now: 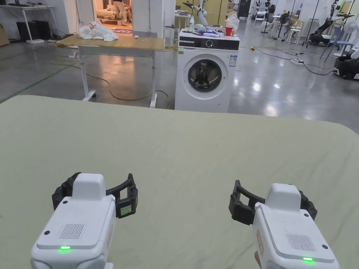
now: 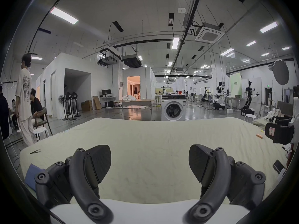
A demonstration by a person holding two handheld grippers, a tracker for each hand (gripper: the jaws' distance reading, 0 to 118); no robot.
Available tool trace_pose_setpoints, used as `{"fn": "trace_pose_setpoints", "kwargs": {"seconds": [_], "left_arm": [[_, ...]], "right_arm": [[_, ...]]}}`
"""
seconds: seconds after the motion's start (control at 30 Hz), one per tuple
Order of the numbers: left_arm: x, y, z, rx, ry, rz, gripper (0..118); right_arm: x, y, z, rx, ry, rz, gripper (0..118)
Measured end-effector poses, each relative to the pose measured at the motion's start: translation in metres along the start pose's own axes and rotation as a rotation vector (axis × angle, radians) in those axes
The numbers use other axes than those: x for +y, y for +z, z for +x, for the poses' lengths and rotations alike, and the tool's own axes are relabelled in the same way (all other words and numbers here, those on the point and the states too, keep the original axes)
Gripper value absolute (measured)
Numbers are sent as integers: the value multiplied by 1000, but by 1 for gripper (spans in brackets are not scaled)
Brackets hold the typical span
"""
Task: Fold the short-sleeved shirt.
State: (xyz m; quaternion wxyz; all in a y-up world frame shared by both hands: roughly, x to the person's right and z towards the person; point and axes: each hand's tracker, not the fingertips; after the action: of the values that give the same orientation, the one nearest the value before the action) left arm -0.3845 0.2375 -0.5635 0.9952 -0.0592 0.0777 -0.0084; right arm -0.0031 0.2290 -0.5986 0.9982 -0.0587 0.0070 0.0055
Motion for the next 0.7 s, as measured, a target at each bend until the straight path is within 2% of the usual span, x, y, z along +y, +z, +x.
{"fn": "trace_pose_setpoints", "kwargs": {"seconds": [0.07,0.2,0.27,0.33,0.4,0.5,0.63,0.7], "left_arm": [[0,-1,0,-19,7,-3,100],[-1,-2,2,-47,11,-6,102],[-1,-1,3,-46,12,-5,104],[-3,1,5,-31,-1,14,107],[-5,3,6,-11,-15,24,112],[-5,4,5,12,-18,21,112],[-8,3,3,10,-8,8,112],[-10,4,1,5,3,-1,112]], "right_arm": [[1,0,0,-9,-34,-3,106],[4,-2,-3,-54,-41,-23,106],[8,-2,1,-20,-131,-64,106],[11,-3,4,8,-184,-84,106],[14,-2,6,14,-200,-97,106],[17,-3,6,15,-239,-115,106],[21,-2,-1,-70,-248,-157,106],[24,-1,-3,-74,-255,-161,105]]}}
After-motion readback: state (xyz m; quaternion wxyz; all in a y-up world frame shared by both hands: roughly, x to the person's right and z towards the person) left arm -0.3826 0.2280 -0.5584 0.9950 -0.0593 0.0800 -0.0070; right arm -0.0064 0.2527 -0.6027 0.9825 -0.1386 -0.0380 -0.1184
